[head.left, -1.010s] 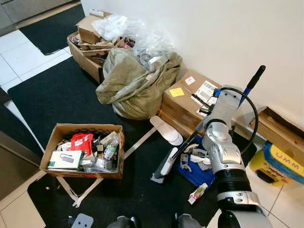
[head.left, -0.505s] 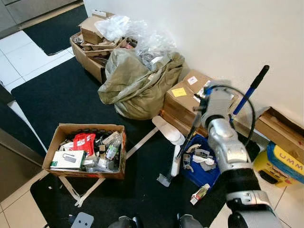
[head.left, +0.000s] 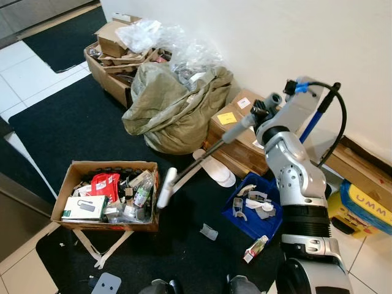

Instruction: Sweep floor

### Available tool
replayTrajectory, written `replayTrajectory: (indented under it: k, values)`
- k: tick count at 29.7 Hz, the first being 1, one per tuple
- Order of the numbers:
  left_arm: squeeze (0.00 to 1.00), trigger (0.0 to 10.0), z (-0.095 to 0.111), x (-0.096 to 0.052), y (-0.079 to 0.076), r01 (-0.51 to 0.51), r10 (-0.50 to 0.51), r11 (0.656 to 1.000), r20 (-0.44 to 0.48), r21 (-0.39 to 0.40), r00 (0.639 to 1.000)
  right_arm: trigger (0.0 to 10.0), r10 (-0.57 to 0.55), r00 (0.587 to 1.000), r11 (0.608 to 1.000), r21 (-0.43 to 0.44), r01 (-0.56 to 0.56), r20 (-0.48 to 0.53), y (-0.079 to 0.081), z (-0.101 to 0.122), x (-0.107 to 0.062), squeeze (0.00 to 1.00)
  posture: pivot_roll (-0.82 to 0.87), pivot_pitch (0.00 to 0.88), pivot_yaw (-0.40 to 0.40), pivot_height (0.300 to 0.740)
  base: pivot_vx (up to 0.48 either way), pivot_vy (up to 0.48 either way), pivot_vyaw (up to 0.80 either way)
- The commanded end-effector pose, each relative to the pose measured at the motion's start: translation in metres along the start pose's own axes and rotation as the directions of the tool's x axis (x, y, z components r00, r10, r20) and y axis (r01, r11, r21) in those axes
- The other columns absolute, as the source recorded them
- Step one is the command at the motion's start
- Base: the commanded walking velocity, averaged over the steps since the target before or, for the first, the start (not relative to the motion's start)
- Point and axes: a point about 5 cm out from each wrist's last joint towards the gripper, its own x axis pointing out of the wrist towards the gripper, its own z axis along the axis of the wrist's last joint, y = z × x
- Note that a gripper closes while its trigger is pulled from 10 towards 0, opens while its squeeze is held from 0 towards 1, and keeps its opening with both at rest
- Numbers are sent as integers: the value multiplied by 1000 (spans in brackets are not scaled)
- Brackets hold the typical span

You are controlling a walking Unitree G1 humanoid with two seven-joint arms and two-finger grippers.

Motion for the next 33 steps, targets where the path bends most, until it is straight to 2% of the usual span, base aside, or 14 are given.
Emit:
replayTrajectory:
  k: [1,5,6,9,13,19,21,22,23,24,25,28,29,33]
  values:
    - [0,10000,-14,-4,-2,7,-7,1000,-54,-4,999,10000,16,1000,999,34,-17,25,2,8,-2,0,-87,253,44,740,0,0,0]
    - [0,10000,-16,-4,-7,14,-14,1000,-57,-11,998,10000,-77,991,993,-95,67,-111,-8,-32,-6,0,-92,256,38,740,0,0,0]
    - [0,10000,-16,-4,-8,15,-16,1000,-58,-12,998,10000,-92,982,987,-149,67,-167,-11,-51,-12,0,-91,257,37,740,0,0,0]
    - [0,10000,-16,-4,-8,16,-17,1000,-58,-13,998,10000,-95,975,983,-172,60,-203,-12,-61,-17,0,-91,257,37,740,0,0,0]
    - [0,10000,-18,-5,-7,12,-12,1000,-61,-13,998,10000,-88,959,982,-186,38,-270,-6,-93,-35,0,-92,259,39,740,0,0,0]
    - [0,10000,-17,-5,-7,10,-11,1000,-59,-15,998,10000,-96,954,974,-225,31,-285,-8,-102,-41,0,-89,258,39,740,0,0,0]
    - [0,10000,-17,-4,-7,10,-11,1000,-58,-15,998,10000,-74,970,920,-390,-23,-232,-16,-104,-43,0,-93,255,37,740,0,0,0]
    - [0,10000,-17,-4,-7,10,-11,1000,-58,-15,998,10000,-74,970,920,-390,-23,-232,-16,-104,-43,0,-93,255,37,740,0,0,0]
    - [0,10000,-17,-4,-7,10,-11,1000,-58,-15,998,10000,-34,981,865,-497,-66,-189,-20,-101,-42,0,-93,254,35,740,0,0,0]
    - [0,10000,-17,-4,-7,10,-11,1000,-58,-15,998,10000,-34,981,865,-497,-66,-189,-20,-101,-42,0,-93,254,35,740,0,0,0]
    - [0,10000,-16,-4,-7,10,-11,1000,-57,-15,998,10000,4,988,799,-594,-94,-151,-24,-97,-40,0,-93,254,35,740,0,0,0]
    - [0,10000,-16,-4,-7,8,-9,1000,-56,-18,998,10000,101,991,664,-737,-129,-82,-28,-83,-36,0,-93,249,29,740,0,0,0]
    - [0,10000,-16,-4,-7,7,-9,1000,-56,-19,998,10000,125,990,641,-755,-136,-73,-28,-80,-35,0,-93,248,28,740,0,0,0]
    - [0,10000,-16,-4,-7,7,-8,1000,-56,-20,998,10000,148,987,621,-771,-144,-66,-28,-77,-34,0,-94,246,26,740,0,0,0]
